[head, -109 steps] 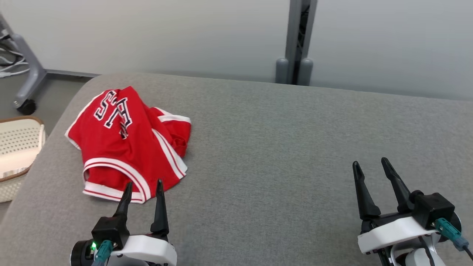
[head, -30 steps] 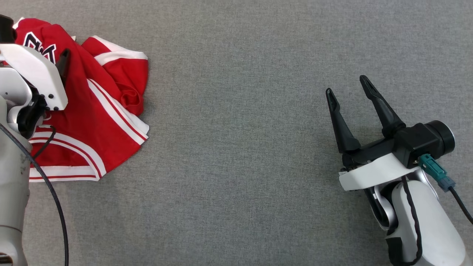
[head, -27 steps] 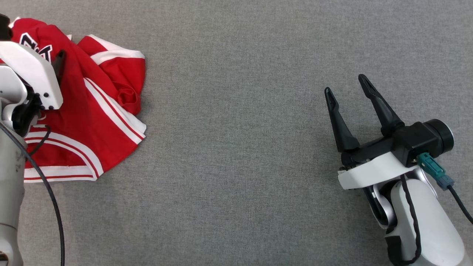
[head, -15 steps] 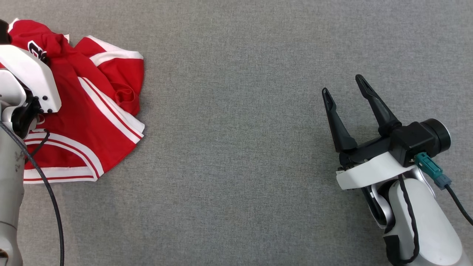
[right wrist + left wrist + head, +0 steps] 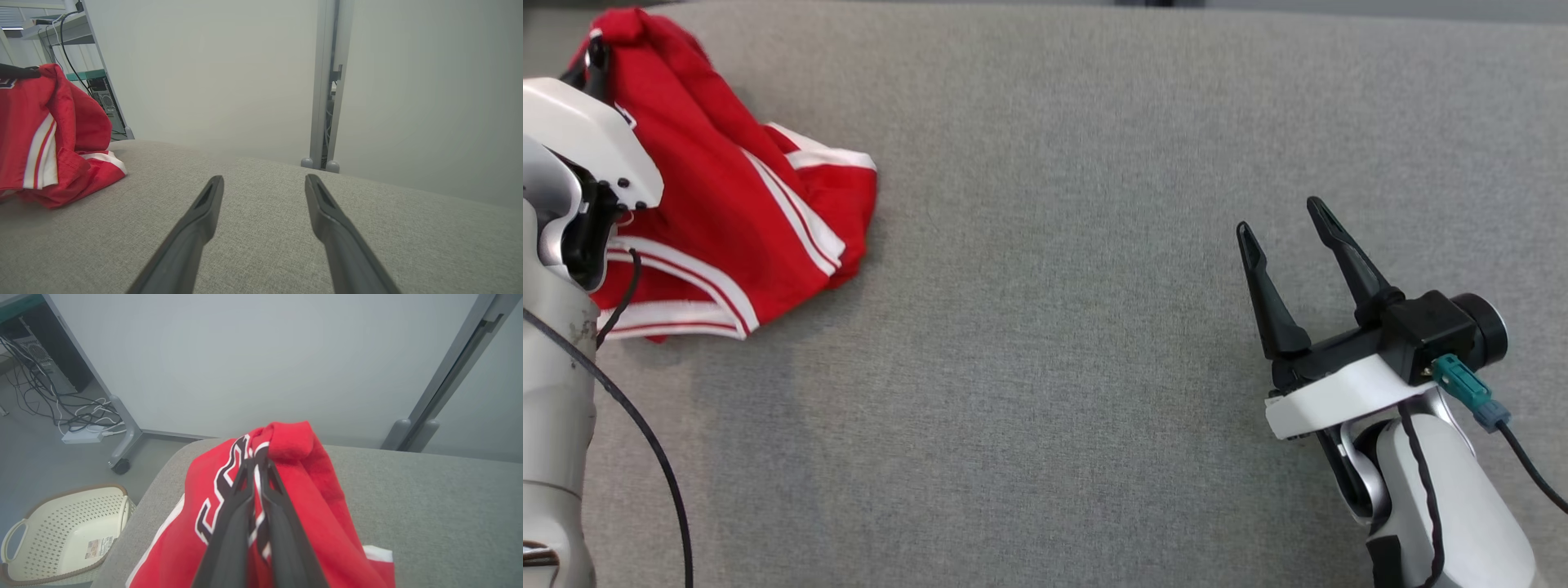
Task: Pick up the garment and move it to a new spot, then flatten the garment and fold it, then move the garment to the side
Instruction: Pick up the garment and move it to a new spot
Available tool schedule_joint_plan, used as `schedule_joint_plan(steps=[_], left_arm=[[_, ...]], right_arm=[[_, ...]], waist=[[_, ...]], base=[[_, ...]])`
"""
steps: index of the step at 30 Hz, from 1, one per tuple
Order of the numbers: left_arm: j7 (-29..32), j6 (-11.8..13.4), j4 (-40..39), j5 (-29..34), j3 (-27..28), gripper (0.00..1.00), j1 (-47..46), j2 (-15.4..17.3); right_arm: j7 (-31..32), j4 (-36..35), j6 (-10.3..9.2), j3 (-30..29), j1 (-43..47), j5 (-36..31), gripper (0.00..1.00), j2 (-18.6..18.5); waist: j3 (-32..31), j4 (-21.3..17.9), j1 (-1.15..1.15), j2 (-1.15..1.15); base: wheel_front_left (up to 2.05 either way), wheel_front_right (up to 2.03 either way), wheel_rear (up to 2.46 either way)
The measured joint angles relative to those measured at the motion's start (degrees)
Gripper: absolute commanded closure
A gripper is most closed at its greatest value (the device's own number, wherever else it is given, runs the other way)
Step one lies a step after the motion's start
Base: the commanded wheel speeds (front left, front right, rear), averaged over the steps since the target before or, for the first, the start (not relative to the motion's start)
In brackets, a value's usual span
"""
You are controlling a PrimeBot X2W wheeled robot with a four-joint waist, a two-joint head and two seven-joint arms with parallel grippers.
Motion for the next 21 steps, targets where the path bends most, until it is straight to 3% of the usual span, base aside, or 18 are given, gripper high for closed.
schedule_joint_plan(steps=[10,21], left_arm=[[-10.8,-0.6,-6.7,-0.6,-0.5,1.00,1.5,-2.1],[-9.0,-2.0,-16.2,-1.1,-5.5,1.00,6.9,-5.6]], right_arm=[[-0.6,1.7,0.00,-1.6,3.2,1.7,0.00,0.4],[-0.9,1.8,0.00,-3.6,6.7,3.4,0.00,0.6]], waist=[[-7.6,-0.4,0.00,0.00],[-13.8,-3.4,0.00,0.00]], base=[[0.00,0.00,0.00],[0.00,0.00,0.00]])
